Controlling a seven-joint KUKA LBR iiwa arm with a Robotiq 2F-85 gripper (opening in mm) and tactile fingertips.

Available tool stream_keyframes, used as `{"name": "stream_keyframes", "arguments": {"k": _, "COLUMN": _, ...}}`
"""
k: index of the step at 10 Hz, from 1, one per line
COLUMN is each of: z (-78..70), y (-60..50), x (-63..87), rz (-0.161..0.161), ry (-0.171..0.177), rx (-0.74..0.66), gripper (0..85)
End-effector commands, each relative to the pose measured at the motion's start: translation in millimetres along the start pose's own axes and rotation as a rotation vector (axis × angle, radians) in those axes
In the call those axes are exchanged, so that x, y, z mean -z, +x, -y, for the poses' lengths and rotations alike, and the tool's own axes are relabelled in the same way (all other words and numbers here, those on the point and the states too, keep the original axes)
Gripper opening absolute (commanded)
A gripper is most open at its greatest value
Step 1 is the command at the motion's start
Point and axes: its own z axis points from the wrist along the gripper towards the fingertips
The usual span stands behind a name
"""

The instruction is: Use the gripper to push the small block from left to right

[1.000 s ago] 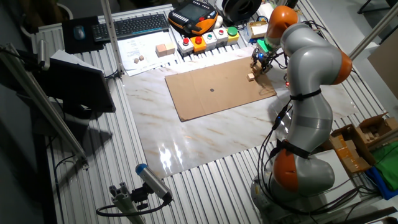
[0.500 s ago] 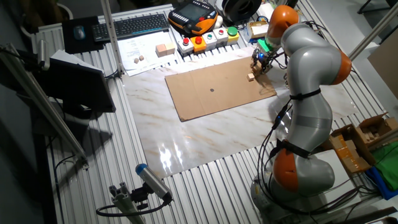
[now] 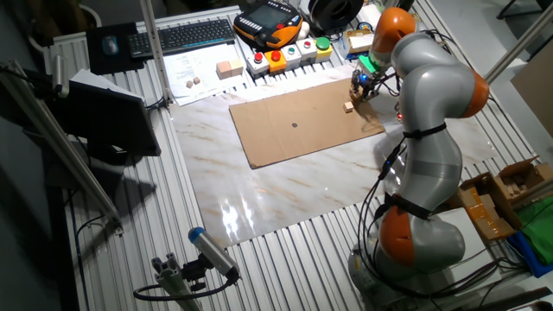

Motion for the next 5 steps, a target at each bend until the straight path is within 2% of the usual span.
{"name": "stream_keyframes", "arguments": {"k": 1, "z": 0.4, "y": 1.2, "x": 2.4, "rz": 0.003, "ry": -0.002, "rx": -0.003, "gripper": 1.0}}
{"name": "stream_keyframes", "arguments": {"k": 5, "z": 11.2, "y": 15.8, "x": 21.7, "rz": 0.017, "ry": -0.004, "rx": -0.023, "gripper": 1.0}}
